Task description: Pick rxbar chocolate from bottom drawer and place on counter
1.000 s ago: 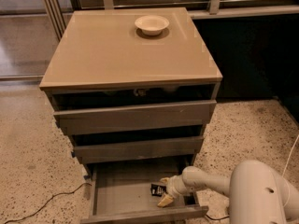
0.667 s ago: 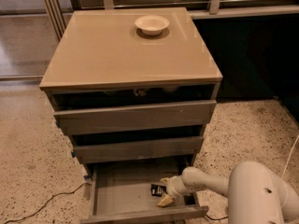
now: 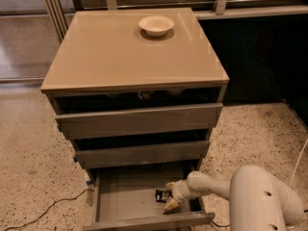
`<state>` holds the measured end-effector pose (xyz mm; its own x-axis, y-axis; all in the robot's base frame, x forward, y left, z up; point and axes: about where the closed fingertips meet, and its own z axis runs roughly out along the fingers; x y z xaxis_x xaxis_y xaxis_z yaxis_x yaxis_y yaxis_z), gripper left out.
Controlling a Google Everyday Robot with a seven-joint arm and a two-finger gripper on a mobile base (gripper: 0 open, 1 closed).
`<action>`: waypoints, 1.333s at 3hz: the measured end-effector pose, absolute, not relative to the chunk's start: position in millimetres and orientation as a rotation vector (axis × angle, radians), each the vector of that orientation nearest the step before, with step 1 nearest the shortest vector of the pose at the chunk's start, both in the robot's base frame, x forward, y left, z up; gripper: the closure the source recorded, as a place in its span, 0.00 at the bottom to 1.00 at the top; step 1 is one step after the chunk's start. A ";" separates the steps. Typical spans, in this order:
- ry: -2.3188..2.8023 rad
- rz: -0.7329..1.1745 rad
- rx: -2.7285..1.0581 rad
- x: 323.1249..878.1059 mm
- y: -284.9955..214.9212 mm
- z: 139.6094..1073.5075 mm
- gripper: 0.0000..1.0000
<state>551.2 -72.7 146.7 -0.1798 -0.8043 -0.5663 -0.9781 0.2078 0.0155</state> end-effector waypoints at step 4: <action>2.075 0.478 -1.698 572.0 -95.6 133.5 0.33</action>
Offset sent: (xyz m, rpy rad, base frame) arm 0.0303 -0.0208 -0.0056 -0.0476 -0.0042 0.0006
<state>572.0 -95.6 133.5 -0.1704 -0.8377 -0.5188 -0.9803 0.1975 0.0031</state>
